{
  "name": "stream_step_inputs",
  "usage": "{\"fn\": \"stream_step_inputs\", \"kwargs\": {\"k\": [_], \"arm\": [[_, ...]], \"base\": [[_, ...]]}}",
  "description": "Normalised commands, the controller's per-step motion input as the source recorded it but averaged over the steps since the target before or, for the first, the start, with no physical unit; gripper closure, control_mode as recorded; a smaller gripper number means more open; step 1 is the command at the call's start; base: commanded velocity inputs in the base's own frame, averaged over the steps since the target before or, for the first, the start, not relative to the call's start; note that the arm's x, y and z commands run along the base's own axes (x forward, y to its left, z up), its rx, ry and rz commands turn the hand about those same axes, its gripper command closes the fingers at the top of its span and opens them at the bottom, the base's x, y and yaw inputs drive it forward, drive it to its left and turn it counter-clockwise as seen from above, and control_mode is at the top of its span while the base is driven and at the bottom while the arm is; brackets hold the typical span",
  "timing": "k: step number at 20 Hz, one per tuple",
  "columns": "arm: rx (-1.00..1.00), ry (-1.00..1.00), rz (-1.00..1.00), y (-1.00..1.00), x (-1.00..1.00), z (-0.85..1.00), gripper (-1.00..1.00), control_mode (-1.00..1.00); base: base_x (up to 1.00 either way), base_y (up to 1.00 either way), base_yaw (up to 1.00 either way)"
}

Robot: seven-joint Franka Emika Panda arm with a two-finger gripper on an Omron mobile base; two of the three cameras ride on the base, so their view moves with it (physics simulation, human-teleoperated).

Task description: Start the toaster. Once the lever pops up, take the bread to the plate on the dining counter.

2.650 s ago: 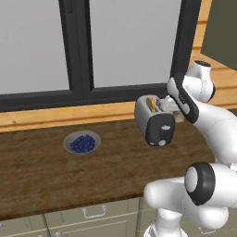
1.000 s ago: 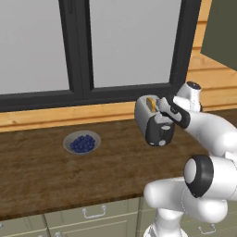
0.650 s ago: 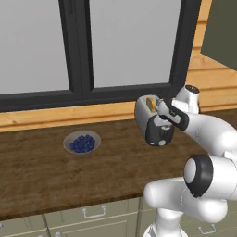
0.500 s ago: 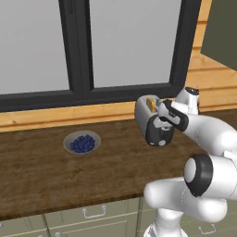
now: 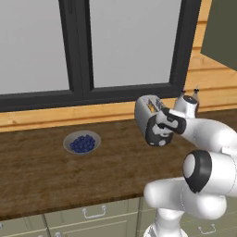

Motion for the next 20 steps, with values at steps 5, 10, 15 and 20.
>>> {"fn": "stream_step_inputs", "kwargs": {"k": [5, 10, 15, 20], "arm": [[0.0, 0.0, 0.0, 0.0, 0.0, -0.34, 1.0, -1.0], [0.0, 0.0, 0.0, 0.0, 0.0, -0.27, 1.0, -1.0], [0.0, -0.04, 0.0, 0.0, -0.02, -0.08, 1.0, -1.0], [0.0, -0.15, -0.01, 0.0, -0.22, 0.35, 1.0, -1.0]], "base": [[0.0, 0.0, 0.0], [0.0, 0.0, 0.0], [0.0, 0.0, 0.0], [0.0, 0.0, 0.0]]}}
